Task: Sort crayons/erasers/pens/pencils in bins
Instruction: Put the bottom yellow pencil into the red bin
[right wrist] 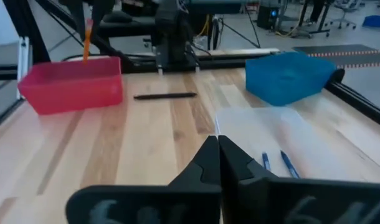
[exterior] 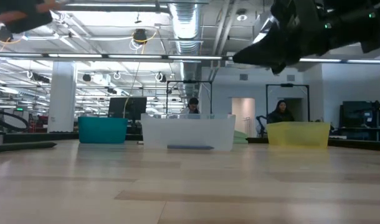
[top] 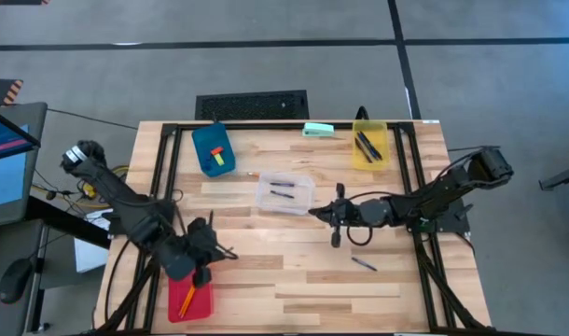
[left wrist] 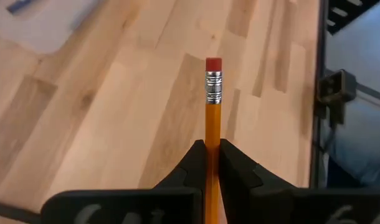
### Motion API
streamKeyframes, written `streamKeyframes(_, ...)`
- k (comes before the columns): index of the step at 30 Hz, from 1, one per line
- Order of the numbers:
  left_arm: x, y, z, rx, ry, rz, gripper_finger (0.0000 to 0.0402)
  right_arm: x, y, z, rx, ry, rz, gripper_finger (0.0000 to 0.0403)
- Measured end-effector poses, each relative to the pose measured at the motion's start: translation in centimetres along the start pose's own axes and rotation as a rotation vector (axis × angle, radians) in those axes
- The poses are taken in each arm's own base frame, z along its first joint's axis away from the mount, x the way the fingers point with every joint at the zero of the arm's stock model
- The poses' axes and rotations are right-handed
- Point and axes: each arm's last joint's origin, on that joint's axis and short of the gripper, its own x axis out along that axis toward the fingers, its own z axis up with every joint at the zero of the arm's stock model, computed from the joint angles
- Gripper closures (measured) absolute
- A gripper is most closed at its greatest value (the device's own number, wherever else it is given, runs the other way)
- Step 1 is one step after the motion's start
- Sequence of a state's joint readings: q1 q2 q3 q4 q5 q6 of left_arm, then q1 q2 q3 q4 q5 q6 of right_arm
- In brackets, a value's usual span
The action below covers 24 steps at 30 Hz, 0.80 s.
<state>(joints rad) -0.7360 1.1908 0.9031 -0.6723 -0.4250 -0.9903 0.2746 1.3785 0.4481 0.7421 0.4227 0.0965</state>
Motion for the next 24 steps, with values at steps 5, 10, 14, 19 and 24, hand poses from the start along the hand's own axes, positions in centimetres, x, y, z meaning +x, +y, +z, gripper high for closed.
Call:
streamKeyframes(5, -0.8, -1.1, -1.6, 0.075, -0.047, -0.008, 0.0395, -0.1, 1.2, 0.8, -0.032, -0.024, 0.017, 0.04)
streamKeyframes(10, -0.9, -2.1, -3.7, 0.03, -0.042, -0.018, 0.0395, 0.0, 2.0, 2.0, -0.061, -0.058, 0.034, 0.04)
streamKeyframes(14, -0.9, -3.1, -5.7, -0.051, 0.015, -0.041, 0.0395, -0.1, 2.4, 2.0, -0.045, -0.055, 0.053, 0.04)
streamKeyframes(19, -0.4, -4.0, -8.2, -0.132, 0.046, -0.025, 0.0395, -0.8, 3.7, 1.7, -0.061, -0.035, 0.104, 0.04)
streamKeyframes(24, 0.6, -4.2, -10.0, -0.174, 0.06, 0.048, 0.0395, -1.1, 4.2, 2.0, -0.115, -0.076, 0.086, 0.04)
